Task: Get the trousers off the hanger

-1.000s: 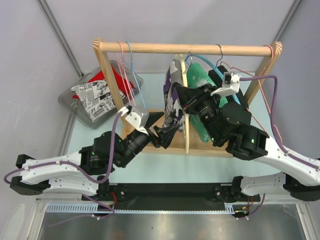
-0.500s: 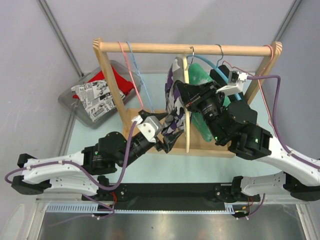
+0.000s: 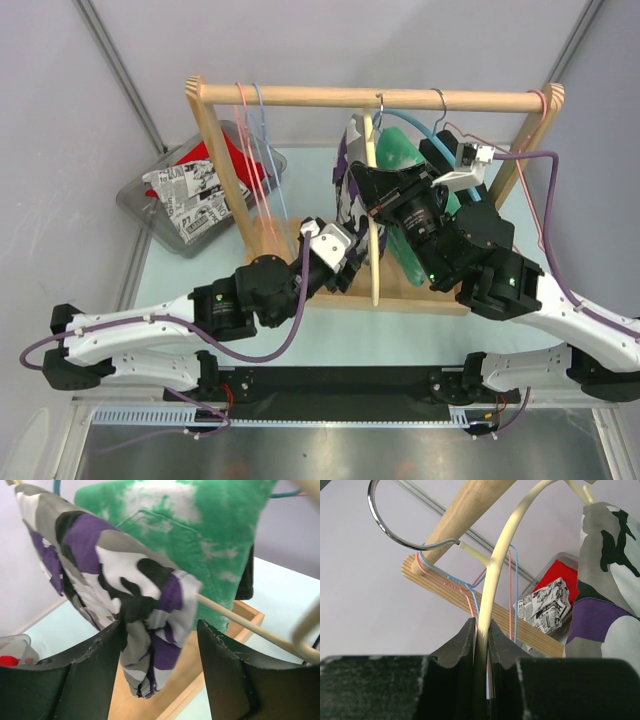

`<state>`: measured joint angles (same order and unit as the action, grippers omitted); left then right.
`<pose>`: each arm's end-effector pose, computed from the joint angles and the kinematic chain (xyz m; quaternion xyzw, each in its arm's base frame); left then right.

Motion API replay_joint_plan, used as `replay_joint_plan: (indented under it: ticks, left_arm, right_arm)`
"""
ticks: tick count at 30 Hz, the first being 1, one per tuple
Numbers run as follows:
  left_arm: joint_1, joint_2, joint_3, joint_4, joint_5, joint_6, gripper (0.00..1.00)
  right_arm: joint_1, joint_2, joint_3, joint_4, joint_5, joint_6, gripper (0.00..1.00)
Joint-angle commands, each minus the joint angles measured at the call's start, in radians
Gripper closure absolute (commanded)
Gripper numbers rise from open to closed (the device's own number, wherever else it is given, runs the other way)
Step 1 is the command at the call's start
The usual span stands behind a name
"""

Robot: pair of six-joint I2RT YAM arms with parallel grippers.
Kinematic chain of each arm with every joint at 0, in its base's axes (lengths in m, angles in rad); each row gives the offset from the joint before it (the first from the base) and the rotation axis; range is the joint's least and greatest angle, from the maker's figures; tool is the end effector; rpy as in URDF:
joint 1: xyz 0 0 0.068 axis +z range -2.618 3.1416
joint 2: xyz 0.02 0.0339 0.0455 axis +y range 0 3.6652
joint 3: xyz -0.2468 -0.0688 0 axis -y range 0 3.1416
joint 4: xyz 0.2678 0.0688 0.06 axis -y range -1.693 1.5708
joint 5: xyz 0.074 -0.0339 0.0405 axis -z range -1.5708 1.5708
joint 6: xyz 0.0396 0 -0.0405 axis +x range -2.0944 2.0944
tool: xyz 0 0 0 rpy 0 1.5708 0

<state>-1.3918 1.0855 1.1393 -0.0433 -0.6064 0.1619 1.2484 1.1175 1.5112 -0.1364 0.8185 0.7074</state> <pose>0.0713 -0.2672 0.4072 0.3193 0.6275 -0.2198 0.6753 0.1015 0.2127 0.5192 0.1540 0.6240 0.4668 0.6075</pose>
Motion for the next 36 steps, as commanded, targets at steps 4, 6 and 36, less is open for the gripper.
replay_joint_plan:
  ticks: [4,6,36]
  left_arm:
    - [0.069,-0.026,0.02,-0.015,0.05,-0.045,0.38]
    - [0.073,-0.018,0.019,-0.012,0.054,-0.048,0.38]
    - [0.18,-0.027,-0.015,-0.095,0.043,-0.065,0.32]
  right_arm:
    - [0.008,-0.07,0.041,0.258,-0.021,0.032,1.0]
    - [0.006,-0.067,0.043,0.261,-0.019,0.037,1.0]
    - [0.006,-0.071,0.073,0.241,-0.027,0.05,1.0]
